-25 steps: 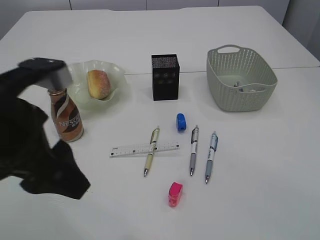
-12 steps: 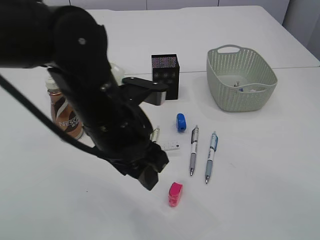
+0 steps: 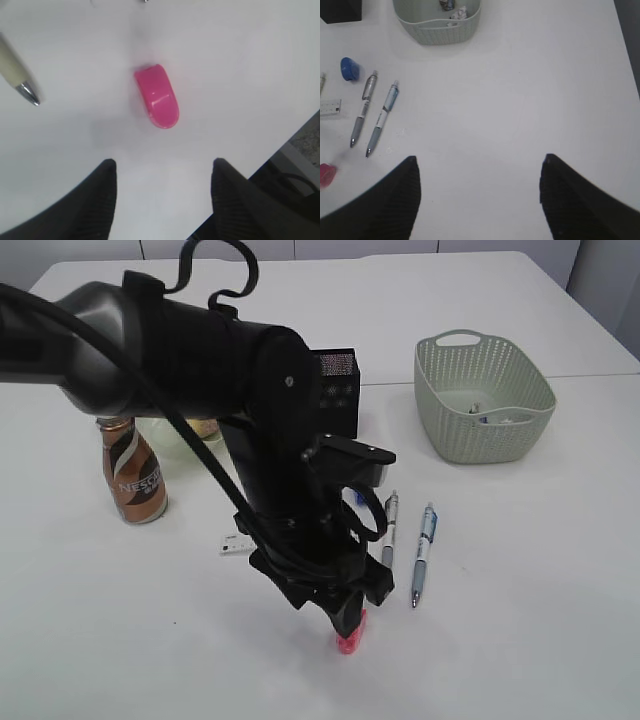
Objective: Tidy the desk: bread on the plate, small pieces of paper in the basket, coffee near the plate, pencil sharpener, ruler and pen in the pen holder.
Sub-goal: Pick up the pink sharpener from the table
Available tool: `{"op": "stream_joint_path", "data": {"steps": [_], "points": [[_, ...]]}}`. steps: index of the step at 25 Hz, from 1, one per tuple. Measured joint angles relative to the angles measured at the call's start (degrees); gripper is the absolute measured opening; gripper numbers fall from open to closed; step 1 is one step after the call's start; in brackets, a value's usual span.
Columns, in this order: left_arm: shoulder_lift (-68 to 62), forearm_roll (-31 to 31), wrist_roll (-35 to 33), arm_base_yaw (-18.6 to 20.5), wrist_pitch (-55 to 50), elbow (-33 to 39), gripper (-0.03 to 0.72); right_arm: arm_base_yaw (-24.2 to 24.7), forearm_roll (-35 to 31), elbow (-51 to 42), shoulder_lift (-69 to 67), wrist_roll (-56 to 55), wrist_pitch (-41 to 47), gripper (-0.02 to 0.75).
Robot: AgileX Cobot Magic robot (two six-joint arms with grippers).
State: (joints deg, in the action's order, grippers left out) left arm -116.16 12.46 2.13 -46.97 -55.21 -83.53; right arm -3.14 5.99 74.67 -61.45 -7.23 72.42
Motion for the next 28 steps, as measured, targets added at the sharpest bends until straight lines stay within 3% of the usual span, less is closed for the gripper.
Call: {"op": "stream_joint_path", "data": {"steps": [13,22,28], "points": [[-3.2,1.9,0.0,-0.2,2.9,-0.6,0.433,0.0,1.5,0.0,-6.8,-0.9,-0.3,0.574],[-7.9,1.9,0.1,-0.2,-0.2,-8.0,0.433,0.0,1.3,0.0,-6.8,-0.9,-0.3,0.574],[-10.4,0.4,1.2,-0.3,-1.6,-9.0,0.433,0.0,1.2,0.0,-6.8,-0.9,-0.3,0.574]]}}
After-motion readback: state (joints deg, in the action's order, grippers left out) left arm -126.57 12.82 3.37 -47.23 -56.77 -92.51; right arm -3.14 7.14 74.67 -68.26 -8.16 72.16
